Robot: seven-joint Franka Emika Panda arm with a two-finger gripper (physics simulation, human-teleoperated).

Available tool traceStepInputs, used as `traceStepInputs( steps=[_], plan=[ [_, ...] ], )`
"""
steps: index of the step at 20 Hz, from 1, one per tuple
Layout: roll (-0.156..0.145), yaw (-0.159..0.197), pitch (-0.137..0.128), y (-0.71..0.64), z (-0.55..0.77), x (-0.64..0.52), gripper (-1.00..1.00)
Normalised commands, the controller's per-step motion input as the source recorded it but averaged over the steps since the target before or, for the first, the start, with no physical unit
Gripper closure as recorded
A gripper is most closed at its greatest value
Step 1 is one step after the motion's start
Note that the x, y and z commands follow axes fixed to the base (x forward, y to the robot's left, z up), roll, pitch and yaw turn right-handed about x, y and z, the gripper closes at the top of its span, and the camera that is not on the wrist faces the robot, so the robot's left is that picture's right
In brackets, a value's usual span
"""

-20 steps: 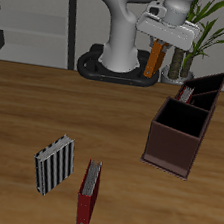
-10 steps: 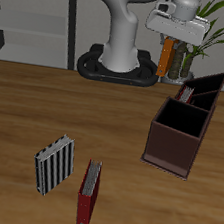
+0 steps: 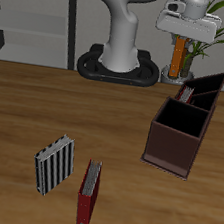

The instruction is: Place the right red book into the left desk caddy's front compartment and place the orange book into the left desk caddy's left compartment and place the striped book into the left desk caddy's left compartment

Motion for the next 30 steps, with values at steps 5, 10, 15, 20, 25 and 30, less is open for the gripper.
traceStepInputs(
  steps=[5,10,15,20,25,30],
  plan=[
    [0.037,-0.015,0.010,0.20,0.06,0.08,1.00],
    [0.028,-0.010,0.002,0.17,0.11,0.11,1.00],
    [0.046,-0.017,-0.004,0.29,0.14,0.12,1.00],
    [0.028,-0.031,0.002,0.17,0.06,0.13,1.00],
    [0.034,-0.041,0.021,0.14,-0.03,0.23,1.00],
    [0.030,-0.044,0.026,0.11,-0.08,0.17,1.00]
  ],
)
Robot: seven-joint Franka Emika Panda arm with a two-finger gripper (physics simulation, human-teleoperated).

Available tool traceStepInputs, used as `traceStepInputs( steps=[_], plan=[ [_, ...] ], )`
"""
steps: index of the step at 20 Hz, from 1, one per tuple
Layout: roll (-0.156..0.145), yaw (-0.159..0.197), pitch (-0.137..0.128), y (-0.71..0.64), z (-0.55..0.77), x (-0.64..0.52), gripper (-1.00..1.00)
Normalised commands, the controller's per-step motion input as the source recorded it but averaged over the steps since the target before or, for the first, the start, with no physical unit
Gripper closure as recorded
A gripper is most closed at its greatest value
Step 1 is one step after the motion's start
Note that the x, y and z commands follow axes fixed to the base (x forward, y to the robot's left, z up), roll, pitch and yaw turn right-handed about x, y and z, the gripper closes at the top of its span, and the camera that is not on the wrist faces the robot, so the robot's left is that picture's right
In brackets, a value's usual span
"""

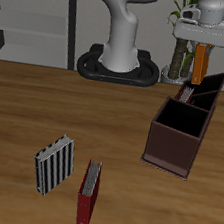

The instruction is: Place the right red book into the left desk caddy's front compartment and place the orange book into the left desk caddy's left compartment and place the striped book into the left desk caddy's left compartment

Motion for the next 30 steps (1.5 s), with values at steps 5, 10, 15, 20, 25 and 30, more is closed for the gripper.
traceStepInputs(
  steps=[5,10,15,20,25,30],
  plan=[
    [0.036,-0.045,0.026,0.15,-0.12,0.01,1.00],
    [0.031,-0.013,0.008,0.09,-0.15,-0.06,1.00],
    [0.017,-0.012,0.000,0.04,-0.09,-0.07,1.00],
    [0.005,-0.017,0.016,0.04,-0.04,0.08,1.00],
    [0.035,-0.004,0.030,0.17,-0.11,0.08,1.00],
    [0.015,-0.014,0.024,0.13,-0.07,0.16,1.00]
  ],
)
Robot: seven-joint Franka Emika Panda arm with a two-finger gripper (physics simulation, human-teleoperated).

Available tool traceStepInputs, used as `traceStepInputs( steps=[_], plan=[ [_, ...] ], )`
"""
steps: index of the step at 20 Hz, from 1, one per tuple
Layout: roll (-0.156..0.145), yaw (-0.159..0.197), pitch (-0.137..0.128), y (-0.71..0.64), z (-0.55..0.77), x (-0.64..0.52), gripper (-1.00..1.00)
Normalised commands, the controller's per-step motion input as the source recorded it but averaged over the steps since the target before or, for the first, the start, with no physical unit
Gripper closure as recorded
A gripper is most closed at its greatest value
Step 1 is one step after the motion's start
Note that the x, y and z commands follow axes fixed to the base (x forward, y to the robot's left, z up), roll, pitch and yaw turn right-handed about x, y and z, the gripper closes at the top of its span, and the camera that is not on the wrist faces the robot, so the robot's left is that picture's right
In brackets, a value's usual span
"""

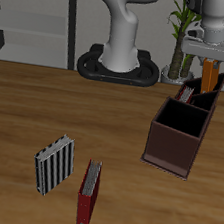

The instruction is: Place the right red book into the left desk caddy's front compartment and place the orange book into the left desk caddy's left compartment and place the striped book into the left desk caddy's left compartment

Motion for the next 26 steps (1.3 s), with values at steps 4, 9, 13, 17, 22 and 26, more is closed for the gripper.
traceStepInputs(
  steps=[4,9,13,17,22,26],
  plan=[
    [0.001,-0.009,0.022,0.05,-0.08,0.14,1.00],
    [-0.012,-0.006,0.032,-0.01,-0.14,0.17,1.00],
    [0.015,0.000,0.039,0.09,-0.19,0.07,1.00],
    [0.022,0.019,0.040,0.10,-0.18,0.01,1.00],
    [-0.017,0.028,0.021,-0.02,-0.05,-0.03,-1.00],
    [-0.028,0.023,0.007,-0.04,0.05,0.03,-1.00]
  ],
)
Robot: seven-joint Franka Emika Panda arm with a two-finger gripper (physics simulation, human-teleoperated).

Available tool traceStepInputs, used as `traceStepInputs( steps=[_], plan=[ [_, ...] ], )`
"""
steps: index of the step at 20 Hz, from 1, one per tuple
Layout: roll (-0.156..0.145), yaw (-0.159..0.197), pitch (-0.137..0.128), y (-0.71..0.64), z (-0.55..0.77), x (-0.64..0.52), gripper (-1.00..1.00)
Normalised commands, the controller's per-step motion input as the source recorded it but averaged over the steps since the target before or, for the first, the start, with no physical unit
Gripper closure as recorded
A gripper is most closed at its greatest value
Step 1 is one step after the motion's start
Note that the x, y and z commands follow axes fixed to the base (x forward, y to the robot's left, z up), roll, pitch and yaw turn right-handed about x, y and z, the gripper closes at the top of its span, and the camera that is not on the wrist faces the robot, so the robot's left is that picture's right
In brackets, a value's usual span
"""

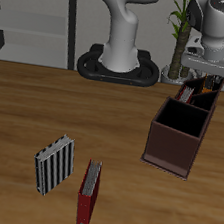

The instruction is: Place the right red book into the left desk caddy's front compartment and place the orange book into the left desk caddy's left compartment and place the striped book into the left desk caddy's left compartment

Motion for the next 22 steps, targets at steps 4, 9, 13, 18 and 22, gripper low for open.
traceStepInputs(
  steps=[4,9,13,18,22],
  plan=[
    [-0.026,0.030,-0.012,-0.02,0.11,-0.01,-1.00],
    [-0.023,0.009,-0.002,-0.05,0.13,0.02,-1.00],
    [-0.045,0.060,-0.042,-0.10,0.26,0.04,-1.00],
    [-0.100,0.043,-0.010,-0.40,0.31,0.17,-1.00],
    [-0.159,0.029,-0.012,-0.67,0.35,0.25,-1.00]
  ],
)
